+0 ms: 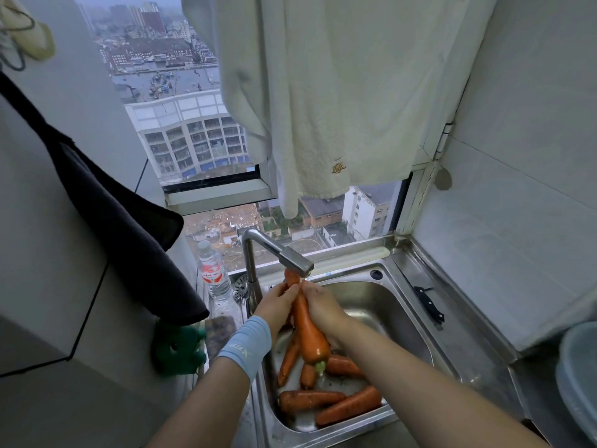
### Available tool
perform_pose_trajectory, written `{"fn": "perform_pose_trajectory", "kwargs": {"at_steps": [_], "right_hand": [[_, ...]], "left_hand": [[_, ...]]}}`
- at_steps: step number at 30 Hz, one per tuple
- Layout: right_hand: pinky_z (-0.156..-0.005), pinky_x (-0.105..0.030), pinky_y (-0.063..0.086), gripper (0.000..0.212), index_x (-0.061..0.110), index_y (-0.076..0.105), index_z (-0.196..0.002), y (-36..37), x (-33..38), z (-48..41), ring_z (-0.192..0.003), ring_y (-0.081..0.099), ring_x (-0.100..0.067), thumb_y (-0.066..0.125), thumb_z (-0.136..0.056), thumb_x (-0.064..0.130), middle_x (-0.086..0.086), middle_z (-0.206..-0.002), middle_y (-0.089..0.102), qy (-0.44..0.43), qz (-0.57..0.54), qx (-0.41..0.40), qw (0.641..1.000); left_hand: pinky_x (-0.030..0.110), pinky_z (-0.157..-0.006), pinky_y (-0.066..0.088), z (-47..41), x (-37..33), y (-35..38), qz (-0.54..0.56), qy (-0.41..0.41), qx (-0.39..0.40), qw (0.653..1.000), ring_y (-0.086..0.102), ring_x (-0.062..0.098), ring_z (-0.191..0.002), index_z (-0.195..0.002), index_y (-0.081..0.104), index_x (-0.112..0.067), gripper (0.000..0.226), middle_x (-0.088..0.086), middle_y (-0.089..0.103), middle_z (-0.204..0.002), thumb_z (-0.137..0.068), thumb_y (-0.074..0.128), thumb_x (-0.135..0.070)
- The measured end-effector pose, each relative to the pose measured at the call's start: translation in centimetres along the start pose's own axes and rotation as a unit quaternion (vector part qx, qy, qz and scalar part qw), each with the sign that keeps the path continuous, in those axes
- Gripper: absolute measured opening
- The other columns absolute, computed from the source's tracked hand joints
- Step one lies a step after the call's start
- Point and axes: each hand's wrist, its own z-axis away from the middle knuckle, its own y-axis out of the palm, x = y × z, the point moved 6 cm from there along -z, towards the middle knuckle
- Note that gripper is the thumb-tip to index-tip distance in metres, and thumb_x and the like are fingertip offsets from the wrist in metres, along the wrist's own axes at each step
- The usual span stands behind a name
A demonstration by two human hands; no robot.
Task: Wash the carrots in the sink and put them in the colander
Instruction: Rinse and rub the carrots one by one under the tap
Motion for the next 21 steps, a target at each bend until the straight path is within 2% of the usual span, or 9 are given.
{"fn": "perform_pose_trajectory", "kwargs": {"at_steps": [3, 6, 8, 11, 13, 15, 17, 19, 21], "right_hand": [[-0.066, -0.034, 0.059, 0.030, 0.017, 0.061, -0.128, 0.3, 0.1, 0.3, -0.072, 0.067, -0.023, 0.038, -0.111, 0.025, -0.013, -0.088, 0.069, 0.009, -0.011, 0.039, 0.999], [-0.093, -0.046, 0.058, 0.030, 0.031, 0.059, -0.128, 0.5, 0.2, 0.9, -0.098, 0.070, -0.029, 0.045, -0.108, 0.013, -0.014, -0.112, 0.071, 0.018, -0.030, 0.095, 0.995], [-0.100, -0.051, 0.055, 0.040, 0.038, 0.059, -0.123, 0.4, 0.3, 1.1, -0.106, 0.068, -0.033, 0.050, -0.104, 0.004, -0.015, -0.117, 0.070, 0.010, -0.016, 0.110, 0.994], [-0.099, -0.051, 0.056, 0.043, 0.038, 0.059, -0.125, 0.0, 0.2, 0.8, -0.109, 0.069, -0.037, 0.054, -0.102, 0.003, -0.014, -0.115, 0.072, 0.000, -0.001, 0.100, 0.995], [-0.092, -0.044, 0.058, 0.035, 0.035, 0.058, -0.126, 0.1, 0.3, 0.6, -0.094, 0.071, -0.030, 0.051, -0.105, 0.008, -0.012, -0.104, 0.073, -0.017, 0.020, 0.088, 0.996], [-0.077, -0.039, 0.058, 0.024, 0.030, 0.059, -0.122, 0.1, 0.6, 0.5, -0.076, 0.067, -0.023, 0.045, -0.109, 0.016, -0.010, -0.090, 0.069, -0.043, 0.053, 0.061, 0.996], [-0.066, -0.037, 0.055, 0.025, 0.024, 0.062, -0.119, -0.2, 0.9, 0.4, -0.063, 0.062, -0.022, 0.037, -0.111, 0.025, -0.013, -0.079, 0.065, -0.068, 0.072, 0.029, 0.995], [-0.061, -0.035, 0.054, 0.031, 0.023, 0.061, -0.125, -0.7, 0.8, 0.2, -0.061, 0.062, -0.024, 0.034, -0.112, 0.028, -0.019, -0.081, 0.066, -0.071, 0.083, 0.018, 0.994], [-0.065, -0.035, 0.056, 0.033, 0.023, 0.057, -0.136, -0.9, 0.3, 0.0, -0.069, 0.064, -0.027, 0.035, -0.112, 0.026, -0.023, -0.094, 0.069, -0.057, 0.081, 0.037, 0.994]], "left_hand": [[0.028, -0.060, 0.052, -0.2, 0.0, -0.2, 0.022, -0.003, -0.001, 1.000, 0.062, 0.022, -0.073, -0.125, 0.061, -0.014, 0.025, 0.012, 0.066, -0.087, -0.103, 0.055, -0.022], [0.033, -0.071, 0.052, -0.2, -0.2, -0.6, 0.038, 0.010, -0.010, 0.999, 0.063, 0.025, -0.082, -0.124, 0.062, -0.013, 0.024, 0.014, 0.068, -0.097, -0.103, 0.055, -0.019], [0.035, -0.075, 0.051, -0.3, -0.2, -0.6, 0.055, 0.014, -0.012, 0.998, 0.064, 0.024, -0.083, -0.117, 0.065, -0.014, 0.018, 0.012, 0.071, -0.096, -0.103, 0.054, -0.019], [0.036, -0.076, 0.054, -0.4, -0.3, -0.5, 0.047, 0.022, -0.024, 0.998, 0.067, 0.023, -0.081, -0.111, 0.068, -0.018, 0.015, 0.010, 0.075, -0.092, -0.102, 0.056, -0.020], [0.040, -0.079, 0.053, -0.7, -0.1, -0.7, 0.038, 0.025, -0.029, 0.999, 0.066, 0.028, -0.084, -0.116, 0.069, -0.014, 0.020, 0.017, 0.075, -0.098, -0.101, 0.057, -0.021], [0.040, -0.079, 0.054, -0.8, 0.1, -0.8, 0.046, 0.022, -0.035, 0.998, 0.067, 0.030, -0.087, -0.115, 0.070, -0.012, 0.020, 0.019, 0.074, -0.102, -0.100, 0.060, -0.021], [0.042, -0.086, 0.058, -1.2, 0.2, -0.8, 0.049, 0.023, -0.029, 0.998, 0.069, 0.030, -0.091, -0.114, 0.069, -0.009, 0.020, 0.017, 0.074, -0.102, -0.097, 0.064, -0.019], [0.046, -0.091, 0.059, -1.5, -0.2, -0.5, 0.043, 0.024, -0.022, 0.999, 0.070, 0.029, -0.095, -0.115, 0.067, -0.010, 0.022, 0.015, 0.073, -0.102, -0.095, 0.068, -0.017], [0.045, -0.087, 0.060, -1.6, -0.4, -0.3, 0.052, 0.022, -0.019, 0.998, 0.068, 0.026, -0.092, -0.121, 0.064, -0.016, 0.027, 0.013, 0.069, -0.101, -0.094, 0.069, -0.015]]}}
